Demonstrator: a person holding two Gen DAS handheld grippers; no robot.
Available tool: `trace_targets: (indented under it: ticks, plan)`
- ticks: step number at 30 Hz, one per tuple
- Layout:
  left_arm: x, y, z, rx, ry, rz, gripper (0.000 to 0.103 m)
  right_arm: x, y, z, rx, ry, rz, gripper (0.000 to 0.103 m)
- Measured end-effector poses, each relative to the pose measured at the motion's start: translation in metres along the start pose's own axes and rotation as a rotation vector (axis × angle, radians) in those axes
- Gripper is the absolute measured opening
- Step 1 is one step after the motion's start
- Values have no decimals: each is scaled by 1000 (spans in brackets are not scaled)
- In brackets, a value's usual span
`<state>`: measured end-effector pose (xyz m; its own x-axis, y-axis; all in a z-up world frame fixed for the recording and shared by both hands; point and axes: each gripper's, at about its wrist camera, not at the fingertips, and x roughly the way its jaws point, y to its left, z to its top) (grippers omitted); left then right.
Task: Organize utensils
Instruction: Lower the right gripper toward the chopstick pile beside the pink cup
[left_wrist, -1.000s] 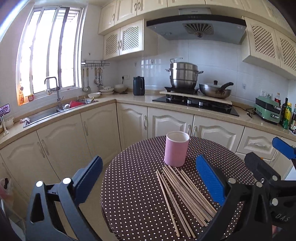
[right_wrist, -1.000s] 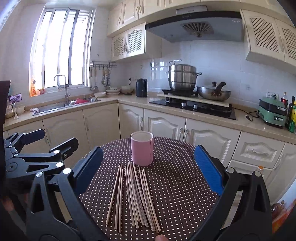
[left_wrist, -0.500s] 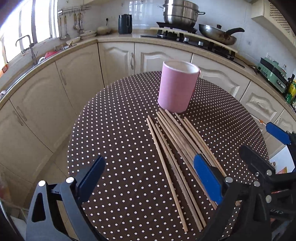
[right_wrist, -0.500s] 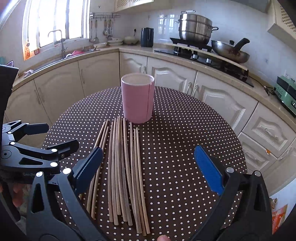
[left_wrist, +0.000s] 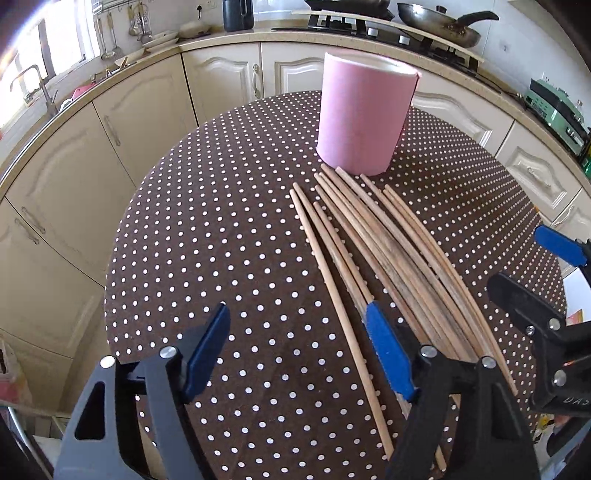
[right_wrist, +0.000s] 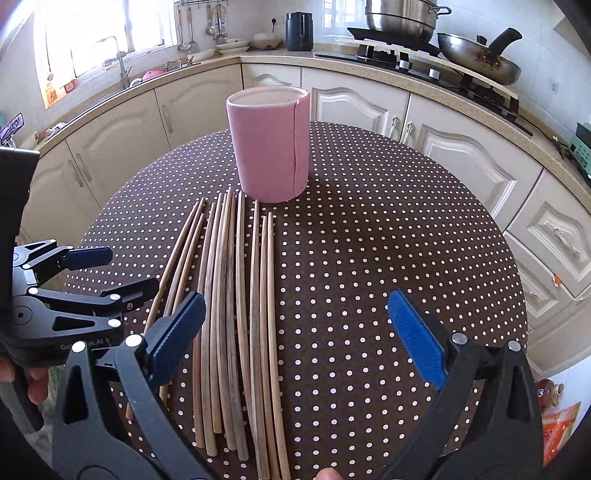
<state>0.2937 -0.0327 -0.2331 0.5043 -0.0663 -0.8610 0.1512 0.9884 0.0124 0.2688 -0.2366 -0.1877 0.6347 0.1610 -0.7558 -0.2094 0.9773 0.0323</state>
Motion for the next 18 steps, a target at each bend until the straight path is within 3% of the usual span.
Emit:
trace_targets:
  ticks: [5,14,18]
  plan:
    - [12,-3,0,14,36,35,74,3,-2,0,8,10,8,97]
    - [21,-5,11,28,59,32,74,10,-8,4,7,40,25,97]
    - [21,4,14,27,55,0,64,17,-11,9,2,92,46,97]
